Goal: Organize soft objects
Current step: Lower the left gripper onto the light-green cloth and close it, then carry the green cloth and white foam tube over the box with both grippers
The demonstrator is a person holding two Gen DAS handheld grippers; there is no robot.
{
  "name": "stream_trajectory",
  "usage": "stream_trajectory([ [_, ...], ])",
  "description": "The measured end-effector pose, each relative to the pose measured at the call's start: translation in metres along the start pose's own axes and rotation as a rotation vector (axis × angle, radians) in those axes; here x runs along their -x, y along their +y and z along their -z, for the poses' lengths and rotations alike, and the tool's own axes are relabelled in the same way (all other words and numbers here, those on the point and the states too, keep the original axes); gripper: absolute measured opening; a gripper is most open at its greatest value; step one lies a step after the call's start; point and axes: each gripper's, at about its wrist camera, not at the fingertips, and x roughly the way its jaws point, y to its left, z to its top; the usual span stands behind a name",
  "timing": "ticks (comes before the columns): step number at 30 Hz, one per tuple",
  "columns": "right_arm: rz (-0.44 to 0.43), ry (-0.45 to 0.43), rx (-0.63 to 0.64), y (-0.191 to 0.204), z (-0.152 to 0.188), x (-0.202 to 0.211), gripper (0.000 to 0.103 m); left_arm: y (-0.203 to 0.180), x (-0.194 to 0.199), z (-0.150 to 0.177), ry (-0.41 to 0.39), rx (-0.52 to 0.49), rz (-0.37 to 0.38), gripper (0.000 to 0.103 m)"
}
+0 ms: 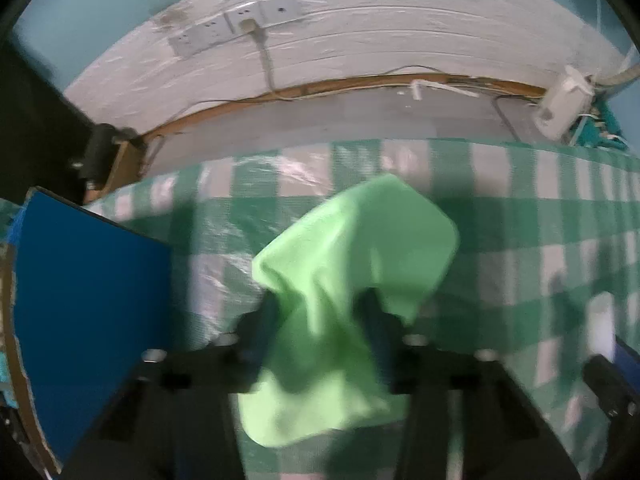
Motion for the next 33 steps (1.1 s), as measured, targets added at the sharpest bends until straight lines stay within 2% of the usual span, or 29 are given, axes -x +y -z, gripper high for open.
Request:
stream_trajectory([
  [2,0.004,0.000,-0.001,0.001,-0.001,0.000,0.014,-0.003,0.001,0.002,0.014,-0.010,0.027,0.010],
  [6,0.007,-0.003,0.005,0.004,-0.001,0.002,0.014,-0.005,0.007,0.009,0.001,-0.014,0.050,0.004],
  [9,0.007,-0.010,0.010,0.007,0.000,0.005,0.014,-0.006,0.018,0.016,-0.017,-0.029,0.071,0.004],
  [21,-0.004,-0.042,0.018,0.016,0.004,0.027,0.014,-0.007,0.059,0.040,-0.069,-0.074,0.053,0.004],
  [33,-0.017,-0.076,0.047,0.033,0.014,0.058,0.014,0.009,0.098,0.065,-0.119,-0.072,0.041,0.004],
])
